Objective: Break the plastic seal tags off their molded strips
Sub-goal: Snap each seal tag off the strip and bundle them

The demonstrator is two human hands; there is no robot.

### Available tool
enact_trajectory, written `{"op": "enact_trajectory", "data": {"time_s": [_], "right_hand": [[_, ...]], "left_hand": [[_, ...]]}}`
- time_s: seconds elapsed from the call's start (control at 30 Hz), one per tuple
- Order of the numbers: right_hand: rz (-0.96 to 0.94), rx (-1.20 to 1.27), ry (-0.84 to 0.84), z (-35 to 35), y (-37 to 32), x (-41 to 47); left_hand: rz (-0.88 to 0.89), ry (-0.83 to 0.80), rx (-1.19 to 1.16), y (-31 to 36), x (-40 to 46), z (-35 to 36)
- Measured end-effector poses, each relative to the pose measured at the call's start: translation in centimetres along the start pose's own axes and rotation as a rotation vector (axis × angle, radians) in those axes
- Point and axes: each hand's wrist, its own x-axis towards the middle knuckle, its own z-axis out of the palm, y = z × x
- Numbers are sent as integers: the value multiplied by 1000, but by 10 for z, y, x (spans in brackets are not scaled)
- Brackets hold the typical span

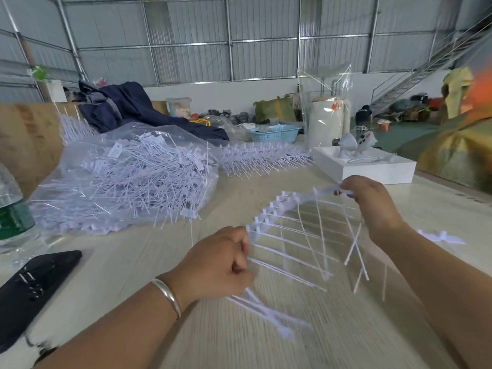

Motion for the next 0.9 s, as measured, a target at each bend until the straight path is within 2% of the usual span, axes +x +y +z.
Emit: {"op": "enact_trajectory", "data": {"time_s": [0.07, 0.17, 0.23, 0.3, 0.37, 0.4, 0.47, 0.5, 0.57, 0.63, 0.7, 0.8, 0.87, 0.9], "right_hand": [[-17, 74, -36, -2, -3, 1], [-18, 79, -162, -4, 0, -3], [-15, 54, -221, -1, 0, -9], [-65, 7, -250, 3, -6, -13], [-213, -175, -219, 4, -15, -18], [-321, -306, -165, 4, -21, -19], [-489, -381, -84, 1, -33, -21], [-514, -289, -90, 0, -39, -22], [-444, 4, -174, 2, -48, -27], [-378, 18, -238, 8, -41, -31], [-385, -246, -270, 16, -22, -29], [-367, -747, -333, 28, -4, -29], [-379, -939, -348, 34, 4, -28], [-403, -975, -343, 35, 6, -27]], "left_hand": [[41, -41, -93, 1, -1, -6], [44, 9, -249, 6, -4, -14], [-5, 75, -92, 8, 0, -11], [-172, 85, 135, 10, 4, -8], [-310, -2, 209, 10, 5, -3], [-310, -45, 196, 10, 5, 1], [-273, -69, 63, 8, 5, 5], [-261, -57, -26, 7, 6, 4], [-237, -51, -156, 4, 8, 2], [-234, -48, -207, 2, 8, 3], [-317, 74, -322, 1, 7, 6], [-592, 367, -886, 4, 11, -4], [-683, 382, -1176, 3, 14, -15], [-684, 370, -1243, 2, 13, -18]]}}
